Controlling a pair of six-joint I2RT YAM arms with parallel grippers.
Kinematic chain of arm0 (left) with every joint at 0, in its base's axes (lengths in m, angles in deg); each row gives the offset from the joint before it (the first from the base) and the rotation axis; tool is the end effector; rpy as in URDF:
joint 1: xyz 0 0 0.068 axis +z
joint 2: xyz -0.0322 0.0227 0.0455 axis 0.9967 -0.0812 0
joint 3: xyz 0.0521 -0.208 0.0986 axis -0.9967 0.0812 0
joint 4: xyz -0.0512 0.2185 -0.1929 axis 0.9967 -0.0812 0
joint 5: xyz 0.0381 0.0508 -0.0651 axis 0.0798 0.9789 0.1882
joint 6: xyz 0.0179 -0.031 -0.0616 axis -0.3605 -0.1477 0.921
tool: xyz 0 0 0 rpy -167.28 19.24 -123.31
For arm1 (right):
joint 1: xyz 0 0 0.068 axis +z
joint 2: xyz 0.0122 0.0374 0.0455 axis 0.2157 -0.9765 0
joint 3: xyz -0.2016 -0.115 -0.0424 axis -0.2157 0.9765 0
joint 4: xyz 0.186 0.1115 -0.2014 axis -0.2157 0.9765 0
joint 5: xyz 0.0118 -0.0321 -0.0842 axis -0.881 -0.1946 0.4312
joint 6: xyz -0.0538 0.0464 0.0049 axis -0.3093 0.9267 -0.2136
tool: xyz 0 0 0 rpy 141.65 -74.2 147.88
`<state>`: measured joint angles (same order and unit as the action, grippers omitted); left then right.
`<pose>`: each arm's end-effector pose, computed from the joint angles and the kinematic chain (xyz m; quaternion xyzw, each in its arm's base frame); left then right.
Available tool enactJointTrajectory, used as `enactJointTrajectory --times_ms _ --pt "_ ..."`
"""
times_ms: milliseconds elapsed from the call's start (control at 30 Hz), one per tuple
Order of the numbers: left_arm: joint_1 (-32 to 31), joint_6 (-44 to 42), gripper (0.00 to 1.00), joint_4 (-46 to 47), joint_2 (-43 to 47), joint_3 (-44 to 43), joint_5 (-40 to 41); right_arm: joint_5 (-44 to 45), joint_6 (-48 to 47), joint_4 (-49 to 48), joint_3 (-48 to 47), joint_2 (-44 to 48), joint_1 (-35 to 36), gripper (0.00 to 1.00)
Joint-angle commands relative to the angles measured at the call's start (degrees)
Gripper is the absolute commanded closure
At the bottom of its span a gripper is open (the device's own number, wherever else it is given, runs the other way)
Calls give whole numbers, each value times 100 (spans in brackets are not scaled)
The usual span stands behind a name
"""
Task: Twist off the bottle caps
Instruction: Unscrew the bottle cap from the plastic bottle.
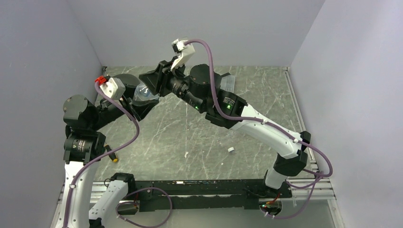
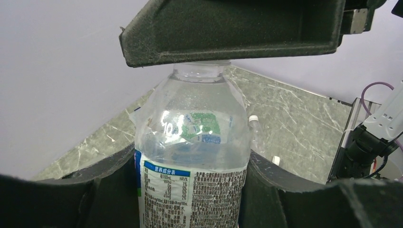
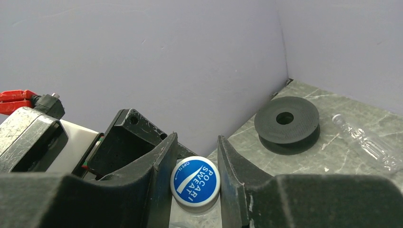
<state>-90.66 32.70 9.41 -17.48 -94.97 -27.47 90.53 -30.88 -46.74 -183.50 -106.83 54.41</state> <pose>0.1980 -0.0620 0.4506 0.3129 0.5973 -0.3205 0.6652 0.1770 0.3773 0.5095 -0.1571 0.6395 0.4707 0.5872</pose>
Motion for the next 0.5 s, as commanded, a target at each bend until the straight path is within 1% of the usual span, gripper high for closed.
enactJointTrajectory --times_ms 0,67,133,200,267,367,433,467 --pt "19 94 100 175 -12 -44 -164 -46 -240 -185 -350 -14 11 100" --pt "17 241 100 162 -50 -95 -310 -205 -396 -253 -352 30 -2 100" --pt "20 486 100 200 -80 -142 -469 -697 -562 -511 -198 163 -71 100" --pt "21 830 100 345 -126 -173 -791 -1673 -688 -1099 200 401 -211 100" --pt "22 1294 100 629 -187 -192 -1119 -2995 -686 -1945 737 647 -419 100" --pt "22 2048 100 1107 -301 -213 -1614 -4757 -148 -2986 1171 740 -809 100" --pt "21 2519 100 1403 -381 -240 -1924 -5822 342 -3512 1190 627 -1041 100" --pt "22 2693 100 1499 -411 -255 -2034 -6198 620 -3814 1174 548 -1131 100"
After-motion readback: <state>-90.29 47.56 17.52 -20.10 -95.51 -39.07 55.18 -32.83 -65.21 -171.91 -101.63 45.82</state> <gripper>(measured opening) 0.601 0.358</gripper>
